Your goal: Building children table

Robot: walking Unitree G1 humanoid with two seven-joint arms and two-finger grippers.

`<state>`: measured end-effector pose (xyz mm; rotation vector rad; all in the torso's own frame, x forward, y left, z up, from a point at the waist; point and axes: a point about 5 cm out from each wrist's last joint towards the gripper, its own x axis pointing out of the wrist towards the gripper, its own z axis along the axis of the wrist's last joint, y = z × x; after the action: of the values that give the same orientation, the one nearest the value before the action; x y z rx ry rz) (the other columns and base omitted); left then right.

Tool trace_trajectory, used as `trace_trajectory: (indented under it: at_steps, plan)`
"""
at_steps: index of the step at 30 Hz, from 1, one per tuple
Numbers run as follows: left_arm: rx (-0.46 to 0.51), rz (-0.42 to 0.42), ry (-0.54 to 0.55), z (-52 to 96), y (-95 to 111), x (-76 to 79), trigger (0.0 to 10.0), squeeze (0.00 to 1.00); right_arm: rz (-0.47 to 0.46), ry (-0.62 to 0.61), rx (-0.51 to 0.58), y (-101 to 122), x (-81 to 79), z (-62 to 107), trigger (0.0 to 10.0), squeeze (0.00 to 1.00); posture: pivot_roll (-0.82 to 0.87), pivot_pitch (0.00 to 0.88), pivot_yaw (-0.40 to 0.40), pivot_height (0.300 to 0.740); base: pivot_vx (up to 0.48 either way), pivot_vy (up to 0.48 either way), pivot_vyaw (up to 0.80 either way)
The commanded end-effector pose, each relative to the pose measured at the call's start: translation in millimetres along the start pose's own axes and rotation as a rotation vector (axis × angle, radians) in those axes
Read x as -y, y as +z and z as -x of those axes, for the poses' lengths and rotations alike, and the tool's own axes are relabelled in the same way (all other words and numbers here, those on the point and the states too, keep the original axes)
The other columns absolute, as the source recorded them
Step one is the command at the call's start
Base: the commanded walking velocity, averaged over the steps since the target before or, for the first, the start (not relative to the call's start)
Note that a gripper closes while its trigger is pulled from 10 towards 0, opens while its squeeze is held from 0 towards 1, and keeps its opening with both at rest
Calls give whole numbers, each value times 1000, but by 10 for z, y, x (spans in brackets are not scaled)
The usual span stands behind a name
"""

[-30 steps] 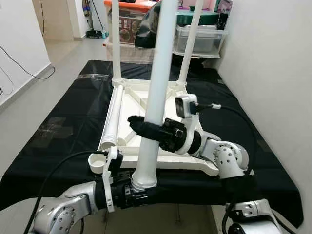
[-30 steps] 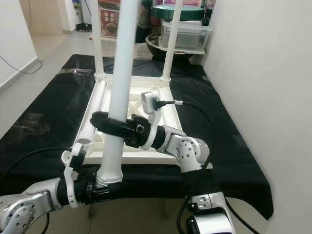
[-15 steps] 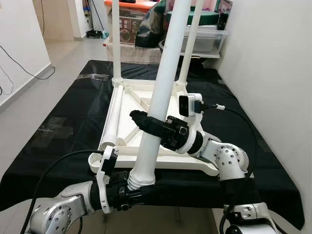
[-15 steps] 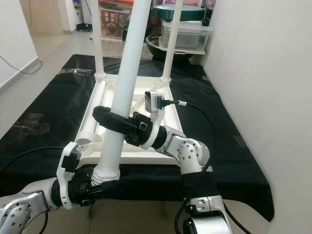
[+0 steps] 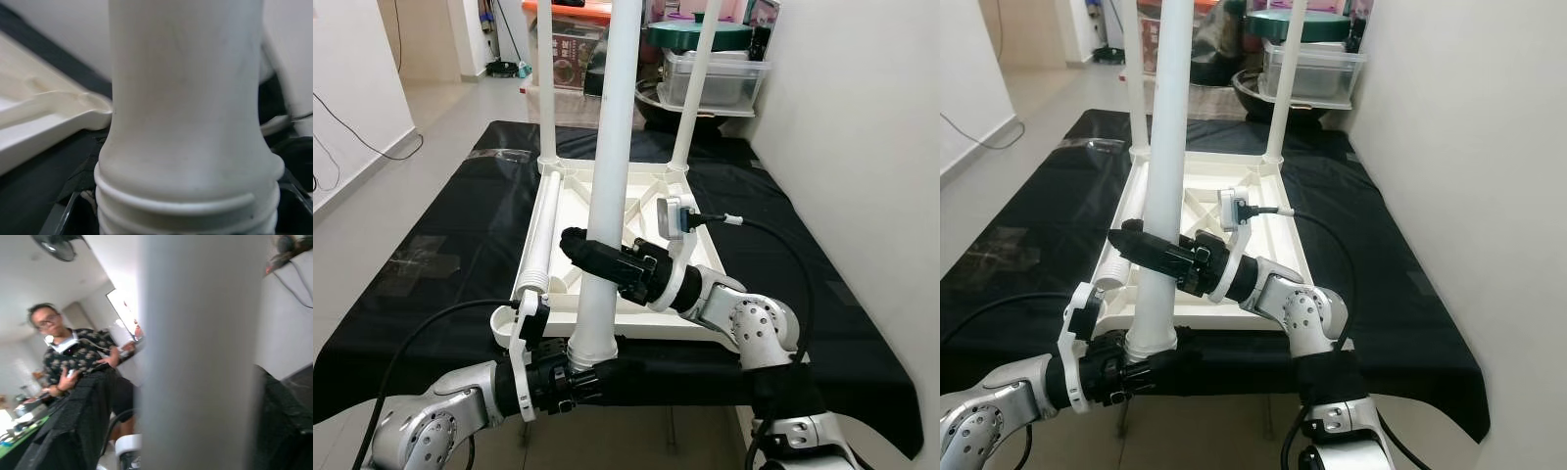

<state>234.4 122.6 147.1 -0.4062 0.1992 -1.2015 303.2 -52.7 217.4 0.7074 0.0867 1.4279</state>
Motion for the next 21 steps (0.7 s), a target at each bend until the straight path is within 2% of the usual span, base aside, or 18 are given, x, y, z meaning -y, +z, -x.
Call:
trace_trajectory:
  at_steps: [1,3,4,8,13,19,21]
  plan:
    - [-58,-21,61,-26,-66,-64,10000,0,23,-26,-1,-11,-2,-26,10000,0,89,0,-86,740,0,0,0]
    - [-143,-101,192,44,-122,-201,10000,0,42,-110,-15,-52,43,1,10000,0,90,0,-89,740,0,0,0]
    - [-143,-101,192,44,-122,-201,10000,0,42,-110,-15,-52,43,1,10000,0,90,0,-89,740,0,0,0]
    - [-238,-215,313,122,-149,-296,10000,0,44,-229,-24,-125,143,80,10000,0,95,0,-90,740,0,0,0]
    - [-282,-259,362,145,-194,-366,10000,0,38,-274,2,-92,186,82,10000,0,96,0,-91,740,0,0,0]
    - [-285,-294,387,73,-199,-408,10000,0,17,-367,66,-96,273,34,10000,0,98,0,-92,740,0,0,0]
    - [-283,-305,382,6,-202,-408,10000,0,-9,-435,113,-126,336,25,10000,0,97,0,-88,740,0,0,0]
